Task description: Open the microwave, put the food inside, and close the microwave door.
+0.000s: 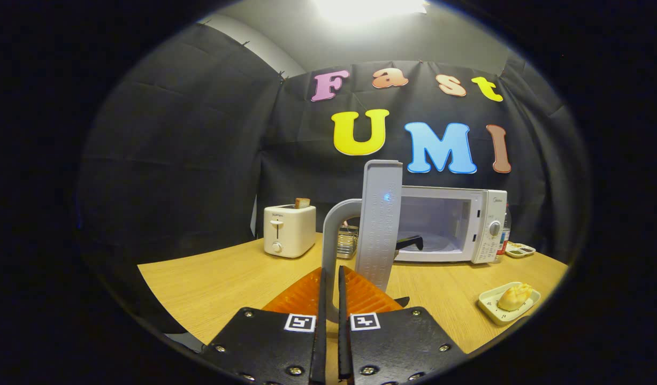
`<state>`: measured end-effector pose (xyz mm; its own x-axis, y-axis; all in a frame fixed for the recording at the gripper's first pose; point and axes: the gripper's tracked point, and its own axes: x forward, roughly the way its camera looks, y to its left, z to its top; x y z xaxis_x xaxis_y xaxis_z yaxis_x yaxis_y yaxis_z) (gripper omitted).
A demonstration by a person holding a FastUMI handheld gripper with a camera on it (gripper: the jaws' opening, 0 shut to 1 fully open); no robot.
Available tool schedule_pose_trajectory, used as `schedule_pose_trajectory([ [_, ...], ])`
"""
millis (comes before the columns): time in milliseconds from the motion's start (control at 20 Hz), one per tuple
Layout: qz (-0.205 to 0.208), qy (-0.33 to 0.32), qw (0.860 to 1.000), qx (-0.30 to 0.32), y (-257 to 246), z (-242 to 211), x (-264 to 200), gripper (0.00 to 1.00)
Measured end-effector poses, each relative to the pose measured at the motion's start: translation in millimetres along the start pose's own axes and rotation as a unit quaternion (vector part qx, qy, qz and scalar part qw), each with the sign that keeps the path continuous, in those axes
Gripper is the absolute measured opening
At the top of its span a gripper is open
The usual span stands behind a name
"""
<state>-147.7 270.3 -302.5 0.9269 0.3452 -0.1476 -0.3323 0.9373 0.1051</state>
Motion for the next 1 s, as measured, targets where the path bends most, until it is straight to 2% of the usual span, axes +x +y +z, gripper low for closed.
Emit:
schedule_pose_trajectory([
  [100, 0.006, 0.008, 1.0, 0.001, -1, -1, -5, 0.09],
  [200, 0.032, 0.001, 0.999, 0.015, 6, 7, -18, 0.09],
  [400, 0.06, -0.021, 0.998, -0.009, -17, 21, -49, 0.09],
  [450, 0.053, -0.022, 0.998, -0.018, -33, 23, -51, 0.16],
  [500, 0.04, -0.016, 0.999, -0.024, -55, 18, -55, 0.32],
  [550, 0.032, -0.006, 0.999, -0.019, -72, 13, -54, 0.59],
  [600, 0.032, 0.008, 0.999, -0.007, -85, 7, -55, 0.62],
  [700, 0.039, 0.045, 0.998, 0.019, -104, -7, -54, 0.79],
  [750, 0.043, 0.063, 0.997, 0.028, -112, -12, -52, 0.94],
  [800, 0.036, 0.073, 0.996, 0.032, -125, -16, -55, 0.99],
  [1000, -0.039, 0.092, 0.995, 0.026, -196, -29, -61, 0.98],
])
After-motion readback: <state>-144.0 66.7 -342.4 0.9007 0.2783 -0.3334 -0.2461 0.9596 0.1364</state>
